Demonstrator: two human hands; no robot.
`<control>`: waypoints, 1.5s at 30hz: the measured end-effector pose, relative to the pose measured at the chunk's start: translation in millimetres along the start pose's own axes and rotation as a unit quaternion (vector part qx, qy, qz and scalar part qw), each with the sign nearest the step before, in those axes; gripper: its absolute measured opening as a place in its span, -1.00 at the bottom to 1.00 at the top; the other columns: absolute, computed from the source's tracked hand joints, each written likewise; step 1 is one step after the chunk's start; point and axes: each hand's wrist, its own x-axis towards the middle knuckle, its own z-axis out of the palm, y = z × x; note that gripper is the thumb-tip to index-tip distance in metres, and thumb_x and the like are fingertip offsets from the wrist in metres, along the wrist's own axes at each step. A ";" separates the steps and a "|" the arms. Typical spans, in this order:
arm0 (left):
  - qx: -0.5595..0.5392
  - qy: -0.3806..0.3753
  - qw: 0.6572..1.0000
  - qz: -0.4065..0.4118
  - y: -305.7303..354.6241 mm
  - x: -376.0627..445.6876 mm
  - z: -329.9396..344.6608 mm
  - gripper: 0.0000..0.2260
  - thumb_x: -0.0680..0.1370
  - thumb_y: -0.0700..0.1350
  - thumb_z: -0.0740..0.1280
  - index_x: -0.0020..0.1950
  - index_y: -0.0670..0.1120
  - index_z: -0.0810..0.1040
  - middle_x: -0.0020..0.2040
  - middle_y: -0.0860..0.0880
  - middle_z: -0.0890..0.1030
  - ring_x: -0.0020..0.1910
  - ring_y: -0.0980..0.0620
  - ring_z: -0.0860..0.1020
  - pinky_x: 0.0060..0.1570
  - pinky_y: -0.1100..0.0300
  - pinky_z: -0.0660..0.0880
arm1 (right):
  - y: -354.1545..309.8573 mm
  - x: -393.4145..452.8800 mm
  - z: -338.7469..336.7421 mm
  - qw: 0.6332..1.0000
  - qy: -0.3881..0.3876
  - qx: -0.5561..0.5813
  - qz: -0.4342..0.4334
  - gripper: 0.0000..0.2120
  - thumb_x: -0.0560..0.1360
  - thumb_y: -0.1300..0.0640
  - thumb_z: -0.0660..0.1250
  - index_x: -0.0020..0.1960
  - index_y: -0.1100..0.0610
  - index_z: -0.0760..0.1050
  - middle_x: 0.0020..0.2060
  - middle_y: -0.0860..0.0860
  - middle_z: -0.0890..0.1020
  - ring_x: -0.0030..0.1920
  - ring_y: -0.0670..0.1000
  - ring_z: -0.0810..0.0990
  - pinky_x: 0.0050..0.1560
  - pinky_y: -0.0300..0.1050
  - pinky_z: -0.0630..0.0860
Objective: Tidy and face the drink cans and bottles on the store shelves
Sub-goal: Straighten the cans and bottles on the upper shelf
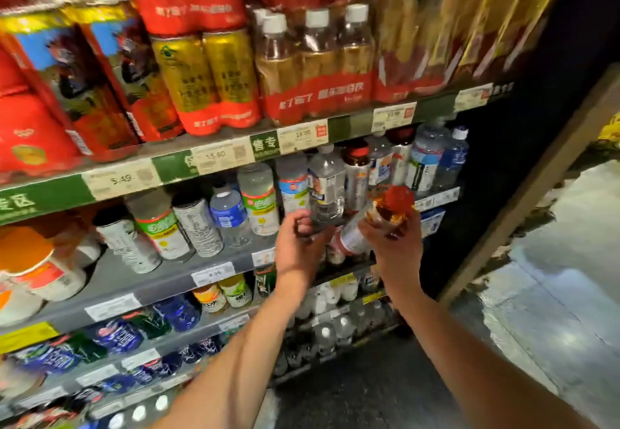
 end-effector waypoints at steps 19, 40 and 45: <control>-0.038 -0.002 0.998 0.058 16.7 45.6 167.3 -0.42 0.45 -0.14 0.47 0.43 0.06 0.38 0.31 0.00 0.54 0.33 0.02 0.52 0.32 -0.03 0.51 | 29.2 107.0 -103.9 0.999 0.038 -0.037 -0.004 -0.53 0.37 0.23 0.58 0.17 0.01 0.45 -0.01 -0.12 0.63 -0.08 -0.34 0.58 -0.09 -0.56 0.41; 0.230 0.237 0.944 -0.017 41.2 87.0 228.0 -0.38 0.39 -0.02 0.58 0.34 -0.04 0.36 0.05 -0.08 0.67 0.00 -0.13 0.65 -0.06 0.00 0.59 | 75.8 197.3 -165.2 0.985 -0.157 0.065 0.032 -0.49 0.32 0.37 0.56 0.15 0.08 0.43 -0.04 -0.12 0.65 0.01 -0.11 0.65 0.06 -0.29 0.52; 0.302 0.258 0.915 0.066 31.4 67.1 237.9 -0.32 0.33 -0.03 0.63 0.36 -0.11 0.42 0.24 -0.14 0.50 0.21 -0.13 0.50 0.12 -0.01 0.50 | 75.3 206.1 -169.9 0.975 -0.192 0.101 0.041 -0.51 0.36 0.37 0.54 0.18 0.11 0.44 -0.03 -0.10 0.67 0.04 -0.04 0.65 0.07 -0.26 0.53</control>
